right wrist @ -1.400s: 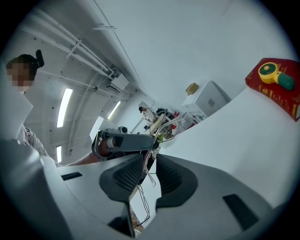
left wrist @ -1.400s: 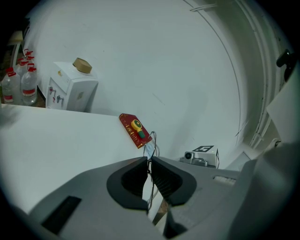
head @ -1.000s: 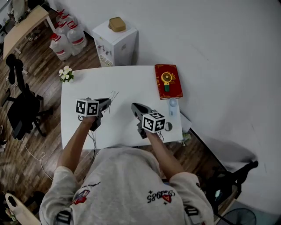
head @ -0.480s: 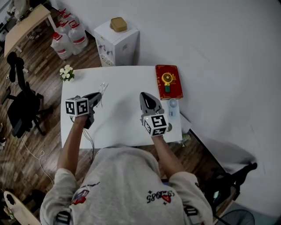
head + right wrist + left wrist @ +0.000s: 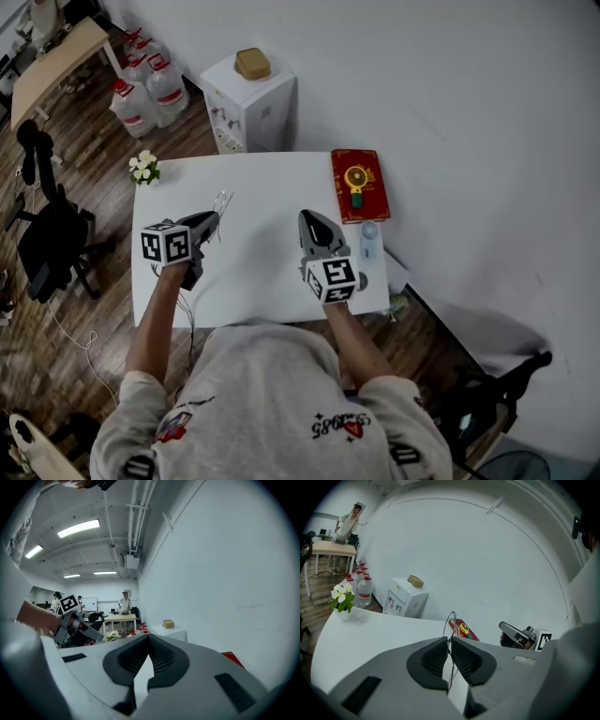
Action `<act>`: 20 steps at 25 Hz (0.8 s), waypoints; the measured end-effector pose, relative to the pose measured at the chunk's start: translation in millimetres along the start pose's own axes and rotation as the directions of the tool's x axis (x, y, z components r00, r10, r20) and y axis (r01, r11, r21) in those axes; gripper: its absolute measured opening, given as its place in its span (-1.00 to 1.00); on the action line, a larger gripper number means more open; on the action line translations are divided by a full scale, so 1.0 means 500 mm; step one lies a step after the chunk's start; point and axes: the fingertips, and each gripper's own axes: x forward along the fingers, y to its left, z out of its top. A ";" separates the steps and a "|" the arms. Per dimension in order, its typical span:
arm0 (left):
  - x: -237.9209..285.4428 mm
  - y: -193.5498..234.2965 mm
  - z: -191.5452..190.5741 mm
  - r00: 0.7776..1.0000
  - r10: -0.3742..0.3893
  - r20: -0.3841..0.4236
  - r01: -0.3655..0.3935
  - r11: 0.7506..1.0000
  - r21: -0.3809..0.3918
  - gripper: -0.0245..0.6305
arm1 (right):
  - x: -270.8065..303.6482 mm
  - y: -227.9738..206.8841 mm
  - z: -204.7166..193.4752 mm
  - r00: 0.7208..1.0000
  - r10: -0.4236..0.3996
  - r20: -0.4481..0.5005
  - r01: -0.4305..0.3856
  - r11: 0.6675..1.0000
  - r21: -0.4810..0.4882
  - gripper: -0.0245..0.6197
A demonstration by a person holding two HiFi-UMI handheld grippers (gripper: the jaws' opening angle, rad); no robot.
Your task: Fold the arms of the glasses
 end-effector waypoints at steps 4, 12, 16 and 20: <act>0.008 0.000 -0.013 1.000 -0.007 -0.017 0.006 1.000 -0.014 -0.85 | -0.001 0.002 -0.022 1.000 -0.007 -0.023 0.007 1.000 0.019 -0.92; 0.016 -0.011 -0.021 0.999 -0.028 -0.019 0.027 0.999 -0.030 -0.85 | -0.005 0.005 -0.031 0.999 -0.013 -0.031 0.013 1.000 0.018 -0.92; 0.027 -0.022 -0.032 0.999 -0.042 -0.026 0.041 0.999 -0.032 -0.85 | -0.006 0.006 -0.044 0.999 -0.017 -0.047 0.018 0.999 0.030 -0.92; 0.036 -0.033 -0.038 0.998 -0.055 -0.030 0.054 0.998 -0.036 -0.85 | -0.007 0.012 -0.048 0.999 -0.015 -0.050 0.017 0.999 0.034 -0.93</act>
